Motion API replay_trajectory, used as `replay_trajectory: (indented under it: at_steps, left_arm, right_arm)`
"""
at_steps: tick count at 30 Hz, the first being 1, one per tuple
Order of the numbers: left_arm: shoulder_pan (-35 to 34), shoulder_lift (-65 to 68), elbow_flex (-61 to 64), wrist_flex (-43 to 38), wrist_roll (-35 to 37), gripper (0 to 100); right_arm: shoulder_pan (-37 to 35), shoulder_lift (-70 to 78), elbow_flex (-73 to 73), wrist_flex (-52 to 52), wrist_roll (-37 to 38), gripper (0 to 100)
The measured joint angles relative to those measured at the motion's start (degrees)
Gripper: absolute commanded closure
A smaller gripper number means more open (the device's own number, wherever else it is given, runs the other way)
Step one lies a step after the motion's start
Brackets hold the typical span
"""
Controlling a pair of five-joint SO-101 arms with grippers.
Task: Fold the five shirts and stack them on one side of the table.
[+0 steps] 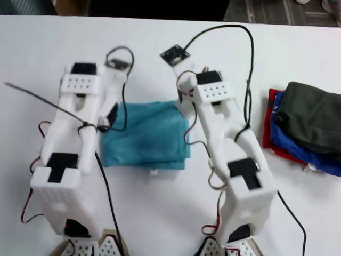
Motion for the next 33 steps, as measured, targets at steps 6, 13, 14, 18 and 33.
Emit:
replay_trajectory:
  at_steps: [6,13,14,18,33]
  left_arm:
    - [0.0,2.2,-7.56,-3.08,0.0,97]
    - [0.0,15.21,-9.93,-13.1,1.93,97]
    - [0.0,16.88,-10.9,-13.8,2.11,97]
    - [0.0,21.63,-16.18,-14.42,2.29,97]
    - [1.05,24.09,-19.16,-14.77,3.52,97]
  right_arm:
    - [-0.09,-14.24,22.42,-6.86,0.0,97.8]
    - [-2.99,-30.51,49.14,-23.12,0.0,97.8]
    - [-3.96,-31.74,51.16,-24.7,0.0,97.8]
    - [-6.51,-34.2,52.66,-27.25,0.0,97.8]
    - [-7.47,-34.46,51.43,-27.25,0.0,97.8]
